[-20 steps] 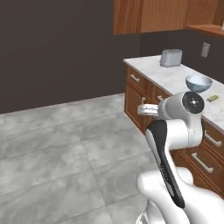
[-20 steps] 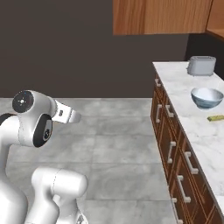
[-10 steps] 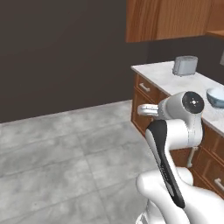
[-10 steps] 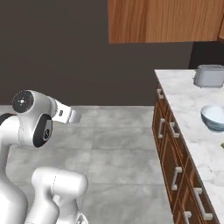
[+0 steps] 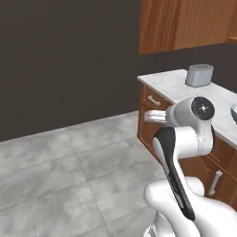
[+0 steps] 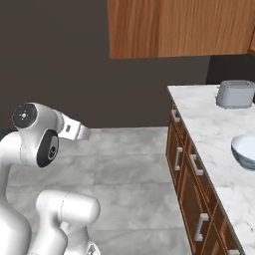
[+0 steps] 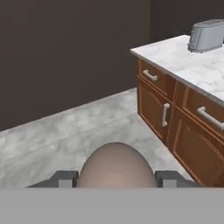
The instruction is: Pick the egg and butter from the fridge and place them by the bowl for mixing.
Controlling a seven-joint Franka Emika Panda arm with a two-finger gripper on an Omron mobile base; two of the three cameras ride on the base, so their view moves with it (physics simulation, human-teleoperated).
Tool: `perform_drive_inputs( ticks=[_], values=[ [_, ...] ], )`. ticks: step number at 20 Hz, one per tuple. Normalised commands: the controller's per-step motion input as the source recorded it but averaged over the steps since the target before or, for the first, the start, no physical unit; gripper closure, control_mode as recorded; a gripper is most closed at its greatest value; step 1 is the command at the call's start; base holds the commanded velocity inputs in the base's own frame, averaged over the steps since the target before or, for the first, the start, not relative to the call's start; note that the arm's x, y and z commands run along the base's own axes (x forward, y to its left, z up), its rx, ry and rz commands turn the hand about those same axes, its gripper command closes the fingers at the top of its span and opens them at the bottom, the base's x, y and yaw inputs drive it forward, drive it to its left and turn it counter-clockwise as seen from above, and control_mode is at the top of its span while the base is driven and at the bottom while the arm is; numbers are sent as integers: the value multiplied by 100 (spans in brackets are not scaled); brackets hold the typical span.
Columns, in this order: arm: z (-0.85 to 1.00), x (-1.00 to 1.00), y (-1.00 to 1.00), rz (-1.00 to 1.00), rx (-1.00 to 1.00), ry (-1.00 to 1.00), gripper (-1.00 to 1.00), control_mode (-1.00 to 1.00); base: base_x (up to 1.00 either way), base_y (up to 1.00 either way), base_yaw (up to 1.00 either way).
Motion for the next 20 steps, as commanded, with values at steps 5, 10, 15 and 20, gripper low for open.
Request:
perform_drive_inputs(
  ticks=[5,10,15,20],
  values=[
    [0,0,0,0,0,0,100,100,50,-6,-38],
    [0,0,0,0,0,0,100,100,44,0,-51],
    [0,0,0,0,0,0,100,100,32,0,-62],
    [0,0,0,0,0,0,100,100,39,2,-61]
  ],
)
